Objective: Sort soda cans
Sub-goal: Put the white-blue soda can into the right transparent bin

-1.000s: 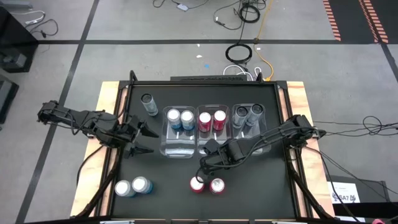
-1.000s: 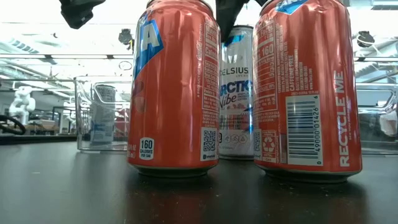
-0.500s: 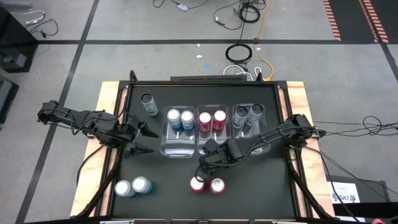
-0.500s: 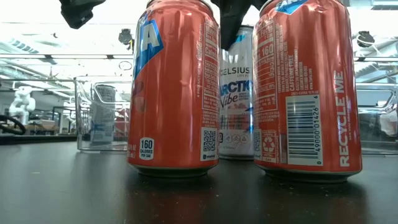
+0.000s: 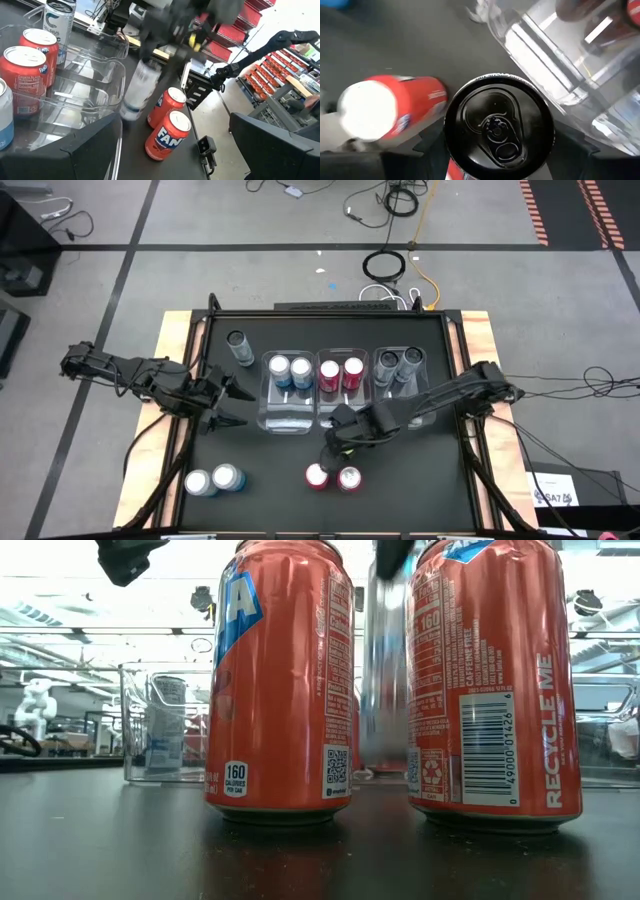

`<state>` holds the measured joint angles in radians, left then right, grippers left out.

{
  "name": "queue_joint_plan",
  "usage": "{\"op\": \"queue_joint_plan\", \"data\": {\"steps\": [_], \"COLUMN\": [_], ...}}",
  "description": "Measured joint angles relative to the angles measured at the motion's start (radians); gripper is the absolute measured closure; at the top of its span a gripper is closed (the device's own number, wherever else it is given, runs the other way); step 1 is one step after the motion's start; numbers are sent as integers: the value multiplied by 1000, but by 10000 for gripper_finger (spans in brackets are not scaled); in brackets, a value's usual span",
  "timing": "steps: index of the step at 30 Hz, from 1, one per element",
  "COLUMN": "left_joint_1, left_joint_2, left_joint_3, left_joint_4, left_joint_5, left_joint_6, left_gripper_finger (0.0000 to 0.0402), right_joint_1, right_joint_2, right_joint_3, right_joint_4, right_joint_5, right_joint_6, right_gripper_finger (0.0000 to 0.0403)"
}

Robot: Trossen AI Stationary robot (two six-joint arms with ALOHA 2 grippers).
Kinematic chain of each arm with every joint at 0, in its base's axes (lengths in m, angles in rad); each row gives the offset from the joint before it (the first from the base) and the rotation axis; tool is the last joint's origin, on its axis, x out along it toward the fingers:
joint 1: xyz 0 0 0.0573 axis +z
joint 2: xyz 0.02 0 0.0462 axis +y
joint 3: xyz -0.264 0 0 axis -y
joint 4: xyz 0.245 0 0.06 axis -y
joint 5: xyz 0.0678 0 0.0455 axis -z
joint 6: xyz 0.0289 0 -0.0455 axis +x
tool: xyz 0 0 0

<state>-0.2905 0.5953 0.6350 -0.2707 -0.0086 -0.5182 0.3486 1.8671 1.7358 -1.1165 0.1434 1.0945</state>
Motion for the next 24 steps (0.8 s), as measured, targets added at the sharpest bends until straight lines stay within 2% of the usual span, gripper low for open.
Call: {"op": "queue_joint_plan", "data": {"steps": [10, 14, 17, 21, 24], "left_joint_1": [0, 0, 0, 0, 0], "left_joint_2": [0, 0, 0, 0, 0], "left_joint_3": [0, 0, 0, 0, 0], "left_joint_4": [0, 0, 0, 0, -1], "left_joint_5": [-50, -53, -53, -70, -89], "left_joint_6": [1, 2, 2, 5, 7], "left_gripper_finger": [17, 17, 17, 17, 17], "right_joint_1": [42, 47, 47, 29, 15], "right_joint_2": [-275, -366, -419, -524, -604], "right_joint_3": [3, 5, 0, -105, -259], "right_joint_4": [-74, -292, -474, -416, -454], "right_joint_5": [199, 288, 299, 286, 263], "right_joint_6": [32, 141, 237, 222, 277], "right_gripper_finger": [162, 161, 161, 160, 160]}}
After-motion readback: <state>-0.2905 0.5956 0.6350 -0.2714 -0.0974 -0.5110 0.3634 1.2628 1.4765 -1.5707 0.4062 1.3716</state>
